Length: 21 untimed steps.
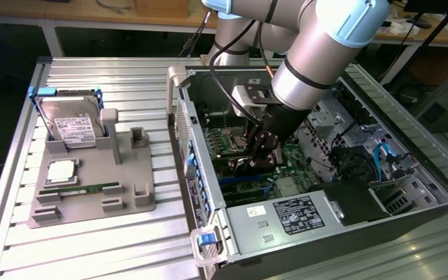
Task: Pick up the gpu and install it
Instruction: 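Insert the gpu into the slot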
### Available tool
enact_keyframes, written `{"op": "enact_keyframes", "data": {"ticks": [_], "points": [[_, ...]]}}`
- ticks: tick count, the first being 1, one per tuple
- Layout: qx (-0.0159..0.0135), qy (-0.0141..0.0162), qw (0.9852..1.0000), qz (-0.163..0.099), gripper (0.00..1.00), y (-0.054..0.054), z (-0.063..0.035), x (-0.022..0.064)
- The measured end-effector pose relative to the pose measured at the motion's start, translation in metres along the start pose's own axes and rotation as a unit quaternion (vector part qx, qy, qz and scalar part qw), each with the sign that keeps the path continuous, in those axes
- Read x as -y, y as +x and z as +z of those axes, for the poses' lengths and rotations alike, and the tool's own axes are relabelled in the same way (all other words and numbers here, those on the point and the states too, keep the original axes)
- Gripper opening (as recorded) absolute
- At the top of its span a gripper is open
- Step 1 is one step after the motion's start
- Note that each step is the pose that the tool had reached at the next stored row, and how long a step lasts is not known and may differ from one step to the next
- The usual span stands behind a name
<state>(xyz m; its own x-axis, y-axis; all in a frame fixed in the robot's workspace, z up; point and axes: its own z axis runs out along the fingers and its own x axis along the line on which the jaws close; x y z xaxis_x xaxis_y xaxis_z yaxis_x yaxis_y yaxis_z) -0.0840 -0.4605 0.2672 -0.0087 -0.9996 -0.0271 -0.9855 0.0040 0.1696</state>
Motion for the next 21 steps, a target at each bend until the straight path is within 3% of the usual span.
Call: {"op": "enact_keyframes", "data": {"ticks": [5,10,11,21], "points": [[0.0,0.0005,1.0,0.0,0.27,0.0,0.0,-0.0001],[0.0,0.0085,1.0,0.0,0.27,0.0,0.0008,-0.0022],[0.0001,0.009,1.0,0.0,0.27,0.0,0.0008,-0.0024],[0.0001,0.009,1.0,0.0,0.27,0.0,0.0008,-0.0025]]}}
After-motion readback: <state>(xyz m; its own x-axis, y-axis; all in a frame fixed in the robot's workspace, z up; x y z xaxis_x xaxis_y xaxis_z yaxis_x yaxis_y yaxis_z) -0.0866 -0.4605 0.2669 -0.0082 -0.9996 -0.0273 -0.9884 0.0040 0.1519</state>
